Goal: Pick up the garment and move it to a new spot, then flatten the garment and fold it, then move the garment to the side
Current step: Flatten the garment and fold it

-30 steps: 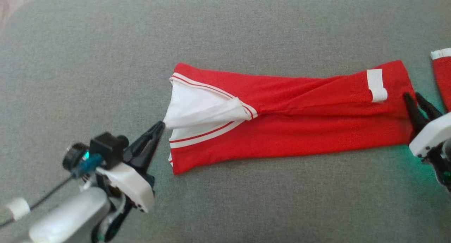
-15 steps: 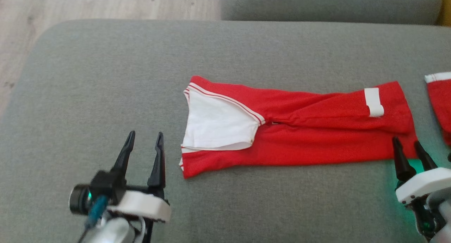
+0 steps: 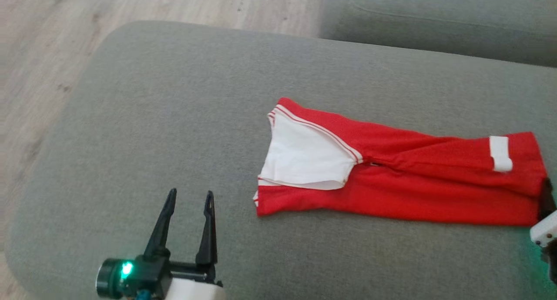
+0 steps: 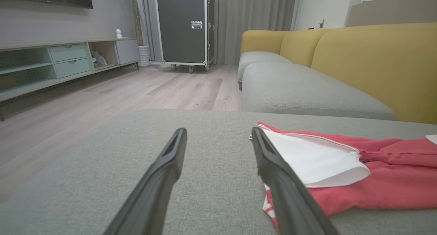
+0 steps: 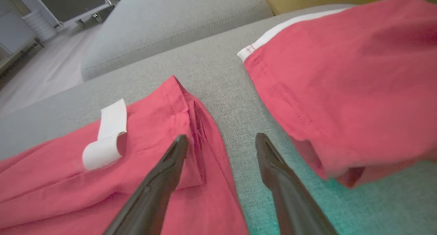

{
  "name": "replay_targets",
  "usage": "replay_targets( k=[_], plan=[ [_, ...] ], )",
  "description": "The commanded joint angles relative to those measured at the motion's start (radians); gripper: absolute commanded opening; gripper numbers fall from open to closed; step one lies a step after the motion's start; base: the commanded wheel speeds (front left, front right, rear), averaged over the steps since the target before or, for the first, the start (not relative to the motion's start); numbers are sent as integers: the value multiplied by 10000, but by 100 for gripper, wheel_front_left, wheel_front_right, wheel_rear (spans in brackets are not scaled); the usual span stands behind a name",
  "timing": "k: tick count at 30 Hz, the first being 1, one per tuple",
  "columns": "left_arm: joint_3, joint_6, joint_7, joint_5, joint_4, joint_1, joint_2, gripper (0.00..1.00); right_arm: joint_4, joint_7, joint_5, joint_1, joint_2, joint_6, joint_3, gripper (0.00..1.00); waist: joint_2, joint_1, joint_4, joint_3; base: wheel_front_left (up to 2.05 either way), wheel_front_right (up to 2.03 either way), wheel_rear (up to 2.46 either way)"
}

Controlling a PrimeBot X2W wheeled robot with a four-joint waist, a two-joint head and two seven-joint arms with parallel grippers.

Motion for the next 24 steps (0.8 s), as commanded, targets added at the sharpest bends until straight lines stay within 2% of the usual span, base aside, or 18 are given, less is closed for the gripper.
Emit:
replay_targets(
  k=[1,3,4,6,7,10,13,19,24],
  plan=[
    [417,-41,-94,128,-301,-149,-45,100,82,15,-185,-190,-191,-7,107,100,-1,0,158,16,0,0,0],
    [490,-198,-94,300,-243,-91,-204,100,612,169,-325,-418,-61,-7,-26,100,-1,0,255,38,0,0,0],
    [539,-263,-94,375,-212,-69,-274,100,825,227,-378,-517,0,-7,-72,87,-1,0,276,46,0,0,0],
    [645,-374,-94,524,-160,-38,-389,100,1132,431,-438,-672,126,-7,-117,14,-1,0,296,62,0,0,0],
    [704,-416,-94,592,-145,-24,-440,100,1222,538,-441,-735,177,-7,-139,0,-1,0,289,71,0,0,0],
    [901,-531,-95,757,-107,29,-563,100,1253,898,-415,-859,328,-7,-85,0,-1,0,170,69,0,0,0],
    [1076,-665,-95,883,-58,79,-667,100,1045,754,-458,-935,179,-7,-50,0,-1,0,-19,54,0,0,0],
    [1313,-943,-95,1112,27,127,-940,100,463,622,-647,-1087,-697,-7,44,0,-1,0,-487,54,0,0,0],
    [1530,-1119,-95,1267,115,192,-1126,100,-1063,1125,-199,-1156,-1288,-7,17,0,-1,0,-863,23,0,0,0]
  ],
)
